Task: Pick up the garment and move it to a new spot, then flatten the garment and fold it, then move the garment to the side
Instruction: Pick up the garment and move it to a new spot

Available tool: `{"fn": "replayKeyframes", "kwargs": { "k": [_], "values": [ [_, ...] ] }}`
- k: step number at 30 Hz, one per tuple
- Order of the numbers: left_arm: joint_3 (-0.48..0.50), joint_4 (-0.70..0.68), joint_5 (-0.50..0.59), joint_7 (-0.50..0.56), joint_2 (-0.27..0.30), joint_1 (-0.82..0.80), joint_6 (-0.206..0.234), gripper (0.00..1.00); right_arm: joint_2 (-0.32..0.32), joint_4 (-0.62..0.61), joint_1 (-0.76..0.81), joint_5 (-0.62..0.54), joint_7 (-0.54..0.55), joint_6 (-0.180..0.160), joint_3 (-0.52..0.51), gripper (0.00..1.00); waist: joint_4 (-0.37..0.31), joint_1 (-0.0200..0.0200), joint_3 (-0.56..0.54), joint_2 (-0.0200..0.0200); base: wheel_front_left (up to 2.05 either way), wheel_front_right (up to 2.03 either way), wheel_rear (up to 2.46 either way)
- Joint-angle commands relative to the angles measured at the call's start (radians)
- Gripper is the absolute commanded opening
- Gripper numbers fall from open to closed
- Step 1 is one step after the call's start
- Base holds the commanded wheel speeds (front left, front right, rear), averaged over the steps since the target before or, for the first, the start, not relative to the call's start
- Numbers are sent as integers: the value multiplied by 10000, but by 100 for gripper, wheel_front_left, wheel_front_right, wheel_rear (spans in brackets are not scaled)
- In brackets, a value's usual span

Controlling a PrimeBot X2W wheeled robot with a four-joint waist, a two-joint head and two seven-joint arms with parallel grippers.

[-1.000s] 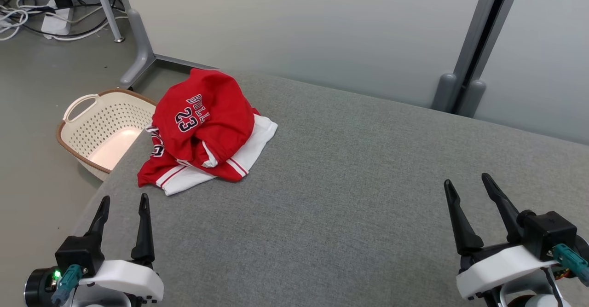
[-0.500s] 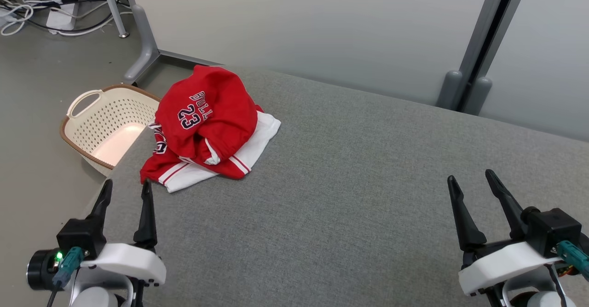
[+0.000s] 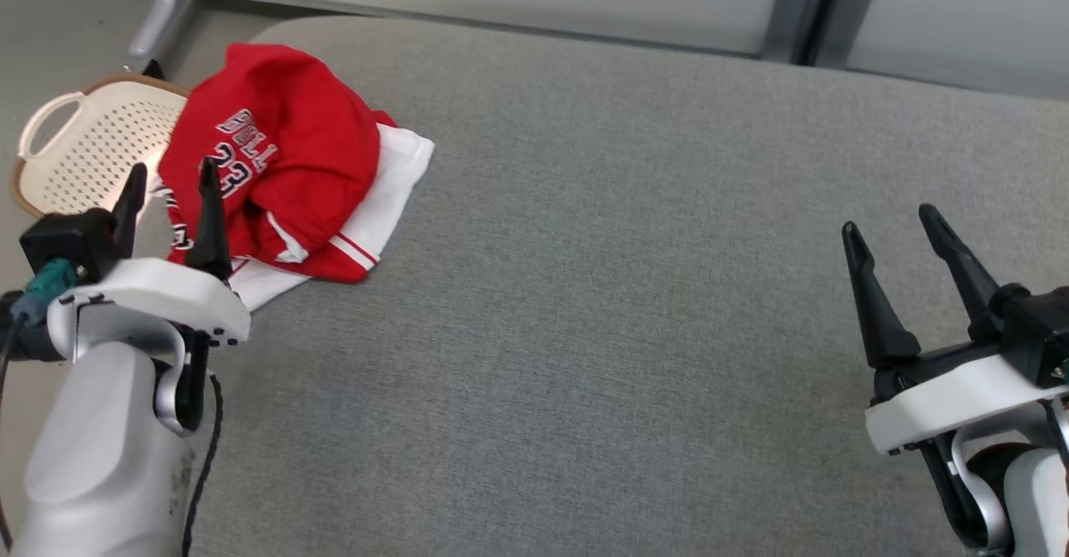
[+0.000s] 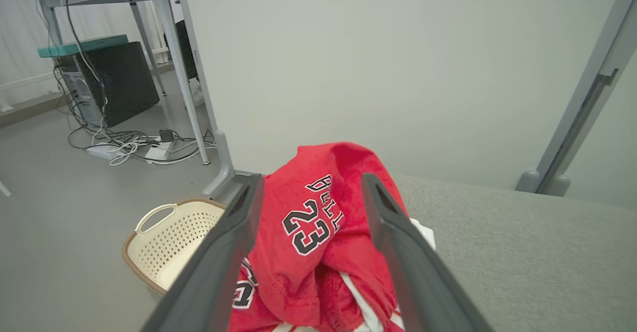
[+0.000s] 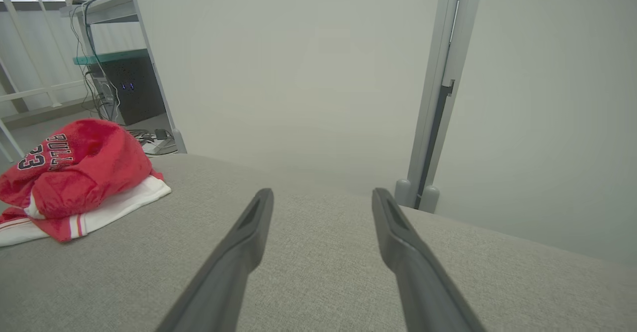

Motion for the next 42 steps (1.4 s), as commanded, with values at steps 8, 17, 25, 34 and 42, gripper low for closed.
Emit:
{"fn": "replayKeyframes", "kwargs": {
  "k": [8, 17, 25, 34, 42],
  "values": [
    [178, 3210, -208, 583, 780, -2034, -179, 100, -235, -206, -677, -3, 98, 1, 38, 100, -1263, 0, 1639, 0, 0, 0, 0],
    [474, 4841, -367, -184, 1430, -2830, -90, 0, -51, 54, -807, 31, -212, 1, -19, 100, -1624, 0, 1567, 0, 0, 0, 0],
    [526, 3003, 61, -602, 1799, -2149, -127, 0, 212, 373, -476, 54, -591, 1, -191, 100, -1771, 0, 614, 0, 0, 0, 0],
    [211, -1128, 763, -568, 1387, 716, 239, 0, 481, 756, 374, 183, -746, 1, -237, 100, -2430, 0, -1052, 0, 0, 0, 0],
    [-400, -4170, 892, 420, 838, 3226, 626, 0, 584, 760, 1066, 282, -611, 1, -122, 100, -3348, 0, -2000, 0, 0, 0, 0]
  ]
}}
